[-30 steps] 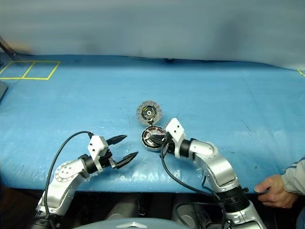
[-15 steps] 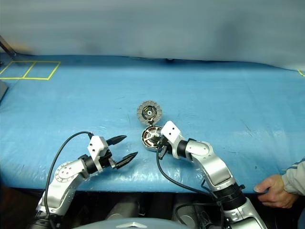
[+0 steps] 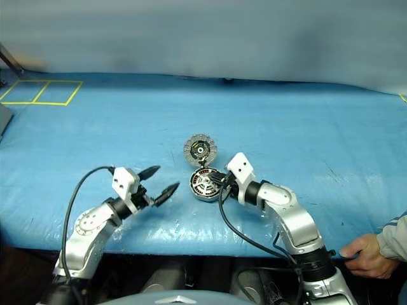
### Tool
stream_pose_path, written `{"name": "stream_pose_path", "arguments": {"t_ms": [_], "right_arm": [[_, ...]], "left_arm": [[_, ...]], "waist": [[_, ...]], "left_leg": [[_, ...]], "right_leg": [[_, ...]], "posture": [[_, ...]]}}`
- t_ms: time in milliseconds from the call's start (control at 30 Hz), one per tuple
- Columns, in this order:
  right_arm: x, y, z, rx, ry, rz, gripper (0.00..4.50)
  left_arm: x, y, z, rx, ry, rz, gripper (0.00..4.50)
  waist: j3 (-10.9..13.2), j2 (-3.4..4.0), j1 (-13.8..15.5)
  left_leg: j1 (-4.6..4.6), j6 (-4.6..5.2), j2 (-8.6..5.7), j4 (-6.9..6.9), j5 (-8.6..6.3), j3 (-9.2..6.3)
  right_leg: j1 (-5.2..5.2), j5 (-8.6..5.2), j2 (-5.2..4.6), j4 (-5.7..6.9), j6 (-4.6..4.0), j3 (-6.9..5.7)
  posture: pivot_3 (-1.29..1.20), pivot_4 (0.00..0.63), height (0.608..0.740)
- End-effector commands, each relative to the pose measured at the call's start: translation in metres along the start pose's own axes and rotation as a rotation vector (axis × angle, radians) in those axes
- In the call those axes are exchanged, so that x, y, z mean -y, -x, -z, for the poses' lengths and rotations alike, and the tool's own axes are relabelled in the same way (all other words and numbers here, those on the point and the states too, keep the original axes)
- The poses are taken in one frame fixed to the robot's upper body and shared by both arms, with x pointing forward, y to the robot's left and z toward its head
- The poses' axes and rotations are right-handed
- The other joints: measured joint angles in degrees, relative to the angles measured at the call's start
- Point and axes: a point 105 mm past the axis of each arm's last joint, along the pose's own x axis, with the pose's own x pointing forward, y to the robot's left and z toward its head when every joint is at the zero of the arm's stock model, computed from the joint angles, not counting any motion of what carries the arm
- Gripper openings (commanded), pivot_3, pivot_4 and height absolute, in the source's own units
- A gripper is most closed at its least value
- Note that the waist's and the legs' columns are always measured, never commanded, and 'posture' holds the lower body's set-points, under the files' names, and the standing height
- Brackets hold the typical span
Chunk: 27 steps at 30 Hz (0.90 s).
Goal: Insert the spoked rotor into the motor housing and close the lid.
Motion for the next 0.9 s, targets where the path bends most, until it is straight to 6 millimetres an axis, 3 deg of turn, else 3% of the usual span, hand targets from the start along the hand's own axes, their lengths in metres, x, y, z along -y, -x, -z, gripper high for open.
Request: {"name": "stream_pose_path", "arguments": {"t_ms": [33, 467, 733, 900], "right_arm": [[0.000, 0.003, -0.009, 0.038, 0.019, 0.012, 0.00], [0.001, 0.009, -0.002, 0.029, -0.002, 0.047, 0.00], [0.001, 0.013, -0.001, 0.033, -0.006, 0.062, 0.00], [0.000, 0.014, -0.002, 0.035, -0.009, 0.065, 0.00]], "left_arm": [[-0.020, -0.007, 0.000, -0.042, -0.051, -0.121, 4.12], [-0.051, -0.067, -0.015, -0.083, -0.131, -0.310, 0.02], [-0.043, -0.101, -0.008, -0.108, -0.118, -0.200, 0.02], [-0.029, -0.115, -0.016, -0.023, -0.042, -0.080, 0.02]], "waist": [[-0.01, 0.00, -0.17], [0.00, -0.05, 0.07], [0.00, -0.06, -0.09], [0.00, -0.07, -0.15]], "left_leg": [[0.00, 0.00, 0.00, 0.01, 0.00, 0.00], [-0.04, 0.02, -0.05, 0.24, -0.01, 0.02], [-0.08, 0.02, -0.05, 0.26, -0.01, 0.02], [-0.14, 0.06, -0.07, 0.33, -0.03, 0.02]], "right_leg": [[0.00, 0.00, 0.00, 0.00, 0.00, 0.00], [0.08, 0.11, 0.04, -0.03, 0.18, -0.09], [0.05, 0.12, 0.04, -0.02, 0.17, -0.09], [0.04, 0.13, 0.02, -0.04, 0.19, -0.11]], "posture": [[0.00, 0.150, 0.740], [0.00, 0.150, 0.740], [0.00, 0.150, 0.740], [0.00, 0.150, 0.740]]}}
